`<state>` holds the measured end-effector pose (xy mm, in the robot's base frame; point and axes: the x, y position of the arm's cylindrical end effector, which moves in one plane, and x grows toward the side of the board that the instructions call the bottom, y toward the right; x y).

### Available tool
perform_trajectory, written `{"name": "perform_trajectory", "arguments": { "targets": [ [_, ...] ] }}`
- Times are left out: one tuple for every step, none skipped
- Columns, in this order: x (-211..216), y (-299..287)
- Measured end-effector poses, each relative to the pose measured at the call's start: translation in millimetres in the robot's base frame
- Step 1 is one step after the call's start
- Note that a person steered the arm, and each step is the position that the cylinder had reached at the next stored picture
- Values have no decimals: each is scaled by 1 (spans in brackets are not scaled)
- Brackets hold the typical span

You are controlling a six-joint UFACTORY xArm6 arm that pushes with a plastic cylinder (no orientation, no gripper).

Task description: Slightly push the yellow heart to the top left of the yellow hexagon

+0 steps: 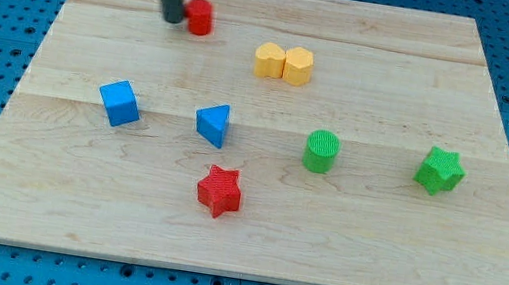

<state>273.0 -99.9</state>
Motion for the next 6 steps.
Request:
{"name": "perform_trajectory", "arguments": {
  "targets": [
    [-15,65],
    [-20,114],
    [6,70],
    [59,51],
    [92,51],
    [97,90]
  ]
}}
